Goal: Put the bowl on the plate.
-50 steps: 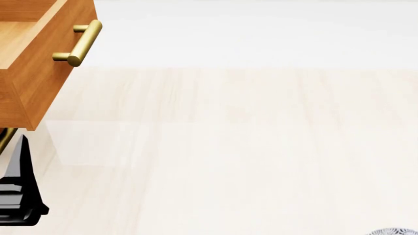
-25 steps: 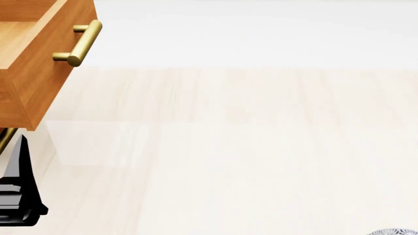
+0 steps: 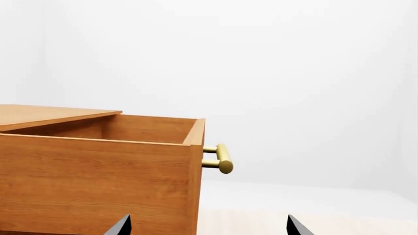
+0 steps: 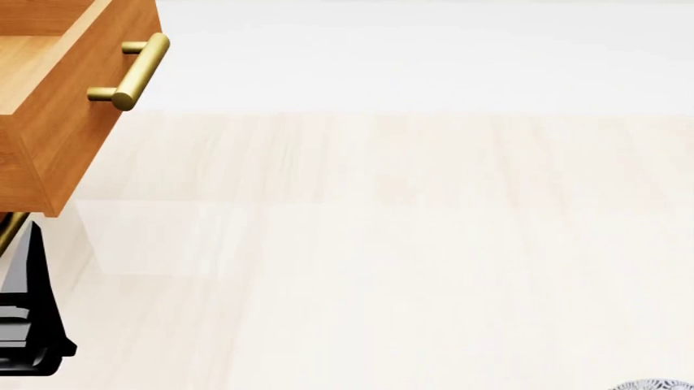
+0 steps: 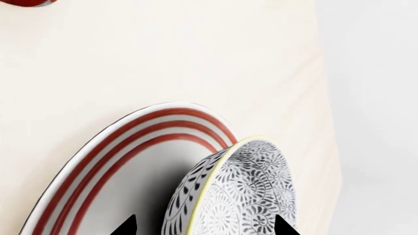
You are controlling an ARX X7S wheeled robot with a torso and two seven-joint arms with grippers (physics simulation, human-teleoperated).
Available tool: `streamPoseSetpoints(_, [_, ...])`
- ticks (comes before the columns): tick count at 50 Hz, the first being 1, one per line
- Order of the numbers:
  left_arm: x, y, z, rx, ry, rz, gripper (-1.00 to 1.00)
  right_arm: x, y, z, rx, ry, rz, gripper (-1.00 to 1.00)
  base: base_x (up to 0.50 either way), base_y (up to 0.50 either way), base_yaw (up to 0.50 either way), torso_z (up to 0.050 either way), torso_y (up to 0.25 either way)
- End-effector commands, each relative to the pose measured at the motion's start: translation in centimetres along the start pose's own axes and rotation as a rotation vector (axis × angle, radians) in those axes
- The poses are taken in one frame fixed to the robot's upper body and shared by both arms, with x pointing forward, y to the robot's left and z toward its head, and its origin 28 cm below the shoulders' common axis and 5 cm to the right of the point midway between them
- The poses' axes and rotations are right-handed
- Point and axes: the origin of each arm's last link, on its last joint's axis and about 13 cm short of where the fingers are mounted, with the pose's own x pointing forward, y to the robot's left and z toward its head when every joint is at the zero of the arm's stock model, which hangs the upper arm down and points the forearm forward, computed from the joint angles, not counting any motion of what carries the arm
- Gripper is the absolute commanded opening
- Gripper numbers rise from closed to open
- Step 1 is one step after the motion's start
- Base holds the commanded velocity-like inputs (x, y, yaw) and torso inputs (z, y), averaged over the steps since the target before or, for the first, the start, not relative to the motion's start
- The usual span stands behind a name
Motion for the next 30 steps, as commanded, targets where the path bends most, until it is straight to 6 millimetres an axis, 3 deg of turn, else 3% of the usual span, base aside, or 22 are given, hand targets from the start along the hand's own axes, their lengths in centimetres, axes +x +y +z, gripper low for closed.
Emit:
streamPoseSetpoints(1, [-0.1,0.0,0.2,0.0,-0.005,-0.001,1.0,-0.3,0.3,0.3,-0.046,-0.031,-0.028,1.0,0.0,0.0,0.0,0.0,0.0])
streamPoseSetpoints(10, [-0.2,0.0,0.4,-0.001,-0.009,-0.001,1.0,0.0,-0.4,0.4,-0.148,-0.083,-0.124,1.0,0.0,0.0,0.0,0.0,0.0])
streamPoseSetpoints(17, [-0.3,0.0,0.4,-0.003,-0.01,-0.002,1.0,0.0,0.7,0.4,-0.214,-0.157,-0.205,1.0,0.0,0.0,0.0,0.0,0.0])
streamPoseSetpoints(24, [-0.5,0.0,0.6,-0.009,-0.011,-0.012,1.0,-1.0,4.6,0.2,-0.266,-0.341,-0.268,1.0,0.0,0.0,0.0,0.0,0.0])
streamPoseSetpoints(27, [-0.7,0.0,0.9,-0.019,-0.024,-0.018,1.0,-3.1,7.6,-0.5,-0.295,-0.425,-0.296,1.0,0.0,0.0,0.0,0.0,0.0])
streamPoseSetpoints(30, [-0.8,0.0,0.9,-0.027,-0.027,-0.023,1.0,-5.0,9.3,-0.6,-0.288,-0.511,-0.323,1.0,0.0,0.0,0.0,0.0,0.0])
